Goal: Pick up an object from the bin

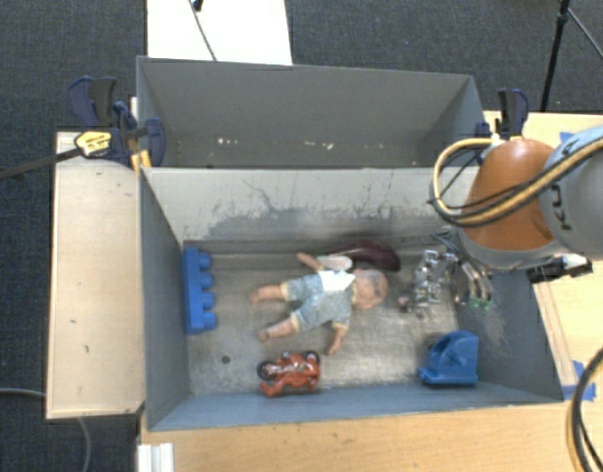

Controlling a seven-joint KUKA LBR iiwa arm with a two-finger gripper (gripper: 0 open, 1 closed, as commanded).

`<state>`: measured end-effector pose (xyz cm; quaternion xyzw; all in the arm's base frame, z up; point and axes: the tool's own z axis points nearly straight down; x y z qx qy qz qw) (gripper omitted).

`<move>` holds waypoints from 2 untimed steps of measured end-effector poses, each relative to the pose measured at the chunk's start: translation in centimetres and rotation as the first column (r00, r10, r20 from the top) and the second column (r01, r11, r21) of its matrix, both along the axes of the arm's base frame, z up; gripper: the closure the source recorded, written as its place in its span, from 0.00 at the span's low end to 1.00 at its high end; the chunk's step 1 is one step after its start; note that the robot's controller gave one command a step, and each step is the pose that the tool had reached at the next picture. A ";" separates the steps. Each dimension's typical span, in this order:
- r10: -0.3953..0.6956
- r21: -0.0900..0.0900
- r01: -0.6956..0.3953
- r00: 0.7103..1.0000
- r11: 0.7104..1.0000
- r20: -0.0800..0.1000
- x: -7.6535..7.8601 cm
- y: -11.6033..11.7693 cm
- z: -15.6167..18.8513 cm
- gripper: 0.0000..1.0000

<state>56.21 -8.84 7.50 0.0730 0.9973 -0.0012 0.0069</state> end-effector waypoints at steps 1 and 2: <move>-0.004 0.005 0.004 1.000 1.000 -0.018 -0.6 -0.2 4.2 1.00; -0.012 0.003 0.012 1.000 1.000 -0.009 0.0 -0.6 8.3 1.00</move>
Offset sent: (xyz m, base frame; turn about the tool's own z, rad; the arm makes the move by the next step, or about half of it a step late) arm -0.0011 -0.0066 0.0840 0.0155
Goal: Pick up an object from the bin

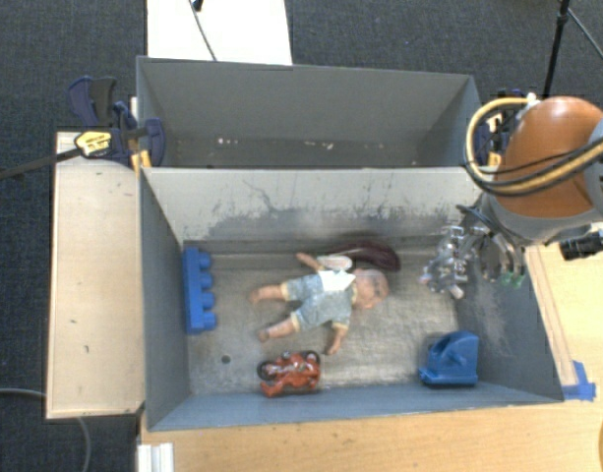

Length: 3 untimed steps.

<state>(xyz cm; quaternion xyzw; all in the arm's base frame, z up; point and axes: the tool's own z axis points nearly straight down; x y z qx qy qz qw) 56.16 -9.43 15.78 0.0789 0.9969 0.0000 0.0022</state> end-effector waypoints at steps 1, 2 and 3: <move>-0.005 -0.001 0.005 1.000 1.000 0.002 -0.1 -0.4 -2.2 1.00; 0.007 0.002 -0.007 1.000 1.000 -0.010 -0.2 0.1 1.6 1.00; -0.017 -0.002 0.017 1.000 1.000 0.015 -0.6 -0.6 0.7 1.00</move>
Offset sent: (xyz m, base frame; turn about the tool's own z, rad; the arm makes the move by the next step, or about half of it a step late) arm 0.0016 0.0099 0.1173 -0.0255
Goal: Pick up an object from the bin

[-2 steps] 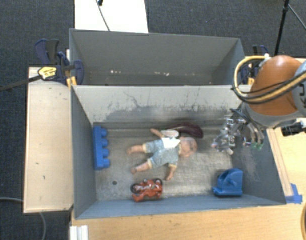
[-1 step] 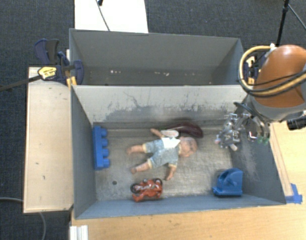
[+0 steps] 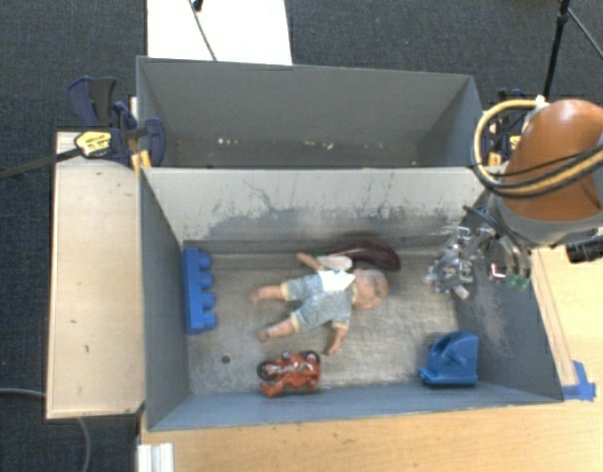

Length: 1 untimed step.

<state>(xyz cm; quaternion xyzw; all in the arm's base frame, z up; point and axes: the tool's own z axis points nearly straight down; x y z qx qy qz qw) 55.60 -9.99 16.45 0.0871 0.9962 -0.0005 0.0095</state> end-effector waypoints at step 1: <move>0.002 0.006 -0.002 0.999 1.000 -0.032 -0.2 0.3 -0.2 1.00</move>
Offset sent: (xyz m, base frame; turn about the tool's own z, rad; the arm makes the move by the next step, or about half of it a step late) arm -0.0041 -0.0122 0.2350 -0.0721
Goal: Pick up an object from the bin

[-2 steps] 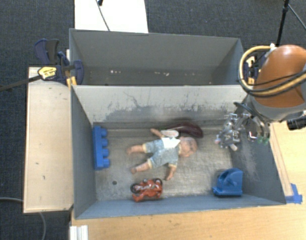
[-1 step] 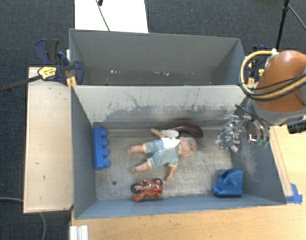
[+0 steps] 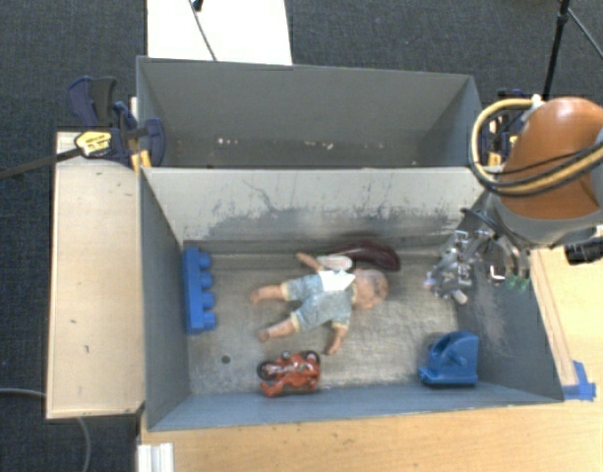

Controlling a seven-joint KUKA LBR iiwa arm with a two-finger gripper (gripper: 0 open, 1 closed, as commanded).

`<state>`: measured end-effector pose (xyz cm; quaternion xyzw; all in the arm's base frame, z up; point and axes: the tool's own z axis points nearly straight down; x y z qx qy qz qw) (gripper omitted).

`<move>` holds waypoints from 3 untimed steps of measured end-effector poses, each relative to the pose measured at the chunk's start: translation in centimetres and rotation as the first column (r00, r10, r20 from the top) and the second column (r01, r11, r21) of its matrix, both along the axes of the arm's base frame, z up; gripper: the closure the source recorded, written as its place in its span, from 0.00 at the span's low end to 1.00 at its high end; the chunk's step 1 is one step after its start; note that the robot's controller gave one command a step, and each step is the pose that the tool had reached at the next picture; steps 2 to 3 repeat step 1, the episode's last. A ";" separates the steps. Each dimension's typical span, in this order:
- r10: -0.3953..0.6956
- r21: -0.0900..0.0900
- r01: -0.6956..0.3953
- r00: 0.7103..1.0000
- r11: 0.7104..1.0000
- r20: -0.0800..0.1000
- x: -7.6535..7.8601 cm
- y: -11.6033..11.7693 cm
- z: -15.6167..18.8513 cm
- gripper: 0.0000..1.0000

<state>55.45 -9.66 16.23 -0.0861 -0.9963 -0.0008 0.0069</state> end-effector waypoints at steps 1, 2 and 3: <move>0.017 -0.002 -0.017 1.000 1.000 0.014 0.3 -0.3 6.6 1.00; 0.017 -0.002 -0.017 1.000 1.000 0.014 0.3 -0.3 6.6 1.00; 0.017 -0.002 -0.017 1.000 1.000 0.014 0.3 -0.3 6.6 1.00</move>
Offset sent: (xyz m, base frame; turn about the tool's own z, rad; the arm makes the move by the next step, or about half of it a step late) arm 0.0028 -0.0022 0.2219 -0.0300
